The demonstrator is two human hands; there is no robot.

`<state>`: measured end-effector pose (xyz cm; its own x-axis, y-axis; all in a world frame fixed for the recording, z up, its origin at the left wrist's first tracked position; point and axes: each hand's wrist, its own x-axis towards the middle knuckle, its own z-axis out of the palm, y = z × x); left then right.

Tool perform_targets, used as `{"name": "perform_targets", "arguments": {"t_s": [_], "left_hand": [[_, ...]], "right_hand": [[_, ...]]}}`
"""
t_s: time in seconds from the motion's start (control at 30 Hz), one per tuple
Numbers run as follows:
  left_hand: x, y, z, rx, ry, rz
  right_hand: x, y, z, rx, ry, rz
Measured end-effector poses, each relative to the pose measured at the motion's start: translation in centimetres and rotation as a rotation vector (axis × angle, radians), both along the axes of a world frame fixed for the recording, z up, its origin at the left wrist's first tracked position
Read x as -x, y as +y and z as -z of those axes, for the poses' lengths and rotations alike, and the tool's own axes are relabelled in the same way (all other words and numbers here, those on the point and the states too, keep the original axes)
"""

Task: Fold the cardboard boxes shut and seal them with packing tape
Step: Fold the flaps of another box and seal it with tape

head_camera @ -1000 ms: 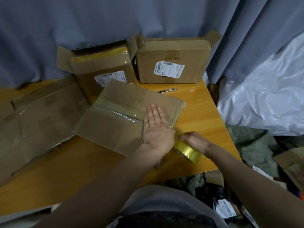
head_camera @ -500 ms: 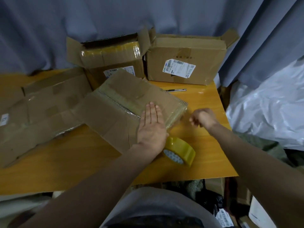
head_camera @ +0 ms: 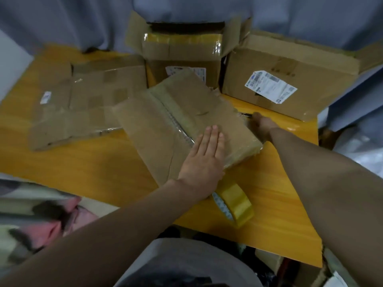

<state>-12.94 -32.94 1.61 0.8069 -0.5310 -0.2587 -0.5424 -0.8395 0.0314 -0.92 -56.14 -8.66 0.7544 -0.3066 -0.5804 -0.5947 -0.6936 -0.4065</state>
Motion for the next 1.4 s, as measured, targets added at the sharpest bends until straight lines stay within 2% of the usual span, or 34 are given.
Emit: {"name": "perform_targets", "arguments": {"t_s": [0.07, 0.17, 0.3, 0.4, 0.53, 0.63, 0.7, 0.73, 0.8, 0.87, 0.93, 1.03, 1.2, 1.4], "left_hand": [[0.0, 0.0, -0.1, -0.001, -0.011, 0.007], [0.0, 0.0, -0.4, -0.004, -0.004, 0.009], [-0.1, -0.1, -0.8, -0.009, 0.007, 0.013], [0.0, 0.0, -0.7, -0.004, 0.008, 0.021], [0.0, -0.1, -0.8, -0.024, 0.007, 0.024], [0.0, -0.1, -1.0, -0.012, 0.007, 0.019], [0.3, -0.2, -1.3, -0.017, 0.002, 0.041], [0.6, -0.2, -1.4, -0.027, -0.009, 0.064], [1.2, -0.3, -1.3, -0.045, -0.028, 0.129], [1.3, -0.3, -1.2, -0.049, -0.025, 0.183], [0.8, 0.0, -1.3, -0.048, 0.005, 0.209], [0.2, 0.6, -1.8, -0.052, 0.066, 0.233], [-0.4, 1.3, -1.7, -0.044, 0.110, 0.256], [-1.4, 2.3, -1.8, -0.027, 0.115, 0.276]], "right_hand": [[-0.2, 0.4, 0.0, 0.113, -0.048, -0.262], [-0.7, 0.0, 1.0, 0.180, -0.064, -0.419], [-0.9, 0.4, 1.1, 0.316, -0.138, -0.279], [0.2, 0.3, 1.0, 0.447, -0.171, -0.304], [1.6, -1.0, 1.0, 0.433, -0.130, -0.232], [2.7, -1.2, -0.2, 0.356, -0.176, -0.073], [3.3, -0.7, -2.0, 0.220, -0.299, 0.125], [3.4, -0.3, -3.1, 0.099, -0.368, 0.248], [4.1, 1.2, -5.9, -0.269, -0.446, 0.497], [5.7, 2.9, -8.9, -0.535, -0.395, 0.491], [7.5, 4.3, -10.4, -0.647, -0.364, 0.310], [9.1, 5.2, -10.4, -0.639, -0.329, 0.178], [9.6, 6.2, -9.7, -0.639, -0.372, 0.313], [8.9, 7.2, -9.5, -0.622, -0.413, 0.349]]}}
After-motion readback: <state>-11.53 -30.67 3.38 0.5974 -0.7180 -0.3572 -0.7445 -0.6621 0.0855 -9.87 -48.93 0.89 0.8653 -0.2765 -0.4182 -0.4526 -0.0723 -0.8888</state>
